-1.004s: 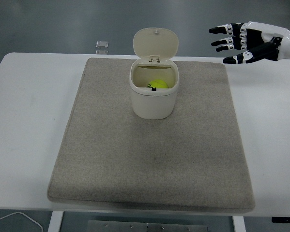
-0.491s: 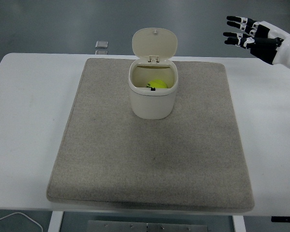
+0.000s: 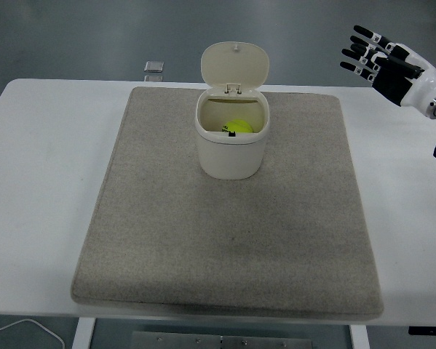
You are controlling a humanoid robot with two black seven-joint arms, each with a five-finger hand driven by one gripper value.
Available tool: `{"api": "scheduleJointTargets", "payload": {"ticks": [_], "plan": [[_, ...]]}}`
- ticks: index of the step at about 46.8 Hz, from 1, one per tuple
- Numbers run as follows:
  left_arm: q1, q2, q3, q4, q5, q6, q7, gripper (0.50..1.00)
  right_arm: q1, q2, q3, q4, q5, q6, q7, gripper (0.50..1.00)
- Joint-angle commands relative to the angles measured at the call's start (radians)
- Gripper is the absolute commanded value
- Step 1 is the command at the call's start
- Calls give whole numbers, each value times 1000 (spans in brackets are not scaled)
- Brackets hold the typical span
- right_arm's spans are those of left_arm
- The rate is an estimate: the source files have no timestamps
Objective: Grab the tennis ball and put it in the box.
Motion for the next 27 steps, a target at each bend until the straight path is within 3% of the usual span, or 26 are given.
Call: {"api": "scheduleJointTargets", "payload": {"ticks": [1,27], "plan": [[0,0,0,0,0,0,0,996,-13,4,1,1,2,-4,5,911],[0,0,0,0,0,0,0,996,-32,24,3,-1,-10,5,10,913]]}}
